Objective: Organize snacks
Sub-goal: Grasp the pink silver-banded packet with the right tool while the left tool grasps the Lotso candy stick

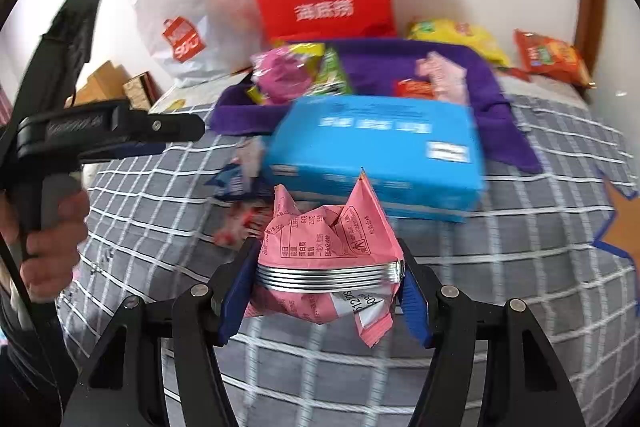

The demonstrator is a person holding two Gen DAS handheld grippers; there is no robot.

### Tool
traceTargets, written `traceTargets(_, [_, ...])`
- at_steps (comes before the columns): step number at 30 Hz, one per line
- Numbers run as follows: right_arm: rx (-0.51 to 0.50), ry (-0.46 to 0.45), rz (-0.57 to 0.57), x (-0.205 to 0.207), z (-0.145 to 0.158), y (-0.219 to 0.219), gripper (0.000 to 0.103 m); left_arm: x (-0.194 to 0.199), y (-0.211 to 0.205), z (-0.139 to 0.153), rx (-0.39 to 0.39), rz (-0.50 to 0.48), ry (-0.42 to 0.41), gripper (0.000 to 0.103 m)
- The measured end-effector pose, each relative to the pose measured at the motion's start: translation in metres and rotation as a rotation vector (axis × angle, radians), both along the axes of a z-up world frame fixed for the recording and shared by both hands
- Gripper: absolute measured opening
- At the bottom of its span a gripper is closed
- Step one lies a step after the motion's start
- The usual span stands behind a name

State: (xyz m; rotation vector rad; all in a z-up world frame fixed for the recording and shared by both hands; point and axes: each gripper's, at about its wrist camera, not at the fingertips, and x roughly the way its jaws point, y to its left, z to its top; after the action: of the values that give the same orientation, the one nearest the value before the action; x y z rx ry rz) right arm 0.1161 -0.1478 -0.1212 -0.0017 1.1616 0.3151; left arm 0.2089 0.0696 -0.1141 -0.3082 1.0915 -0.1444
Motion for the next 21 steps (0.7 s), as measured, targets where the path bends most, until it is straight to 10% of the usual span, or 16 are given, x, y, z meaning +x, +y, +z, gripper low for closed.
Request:
traceTargets(9, [-0.036, -0.004, -0.108, -0.011, 0.0, -0.053, 0.064, 0.029, -0.007, -0.036, -0.099, 0.075, 0.125, 0.076])
traceTargets(16, [-0.007, 0.025, -0.117, -0.013, -0.007, -0.054, 0.064, 0.028, -0.01, -0.056, -0.1, 0.071, 0.196, 0.032])
traceTargets(21, [-0.07, -0.016, -0.075, -0.016, -0.004, -0.04, 0.064, 0.01, 0.001, -0.043, -0.026, 0.039, 0.155, 0.023])
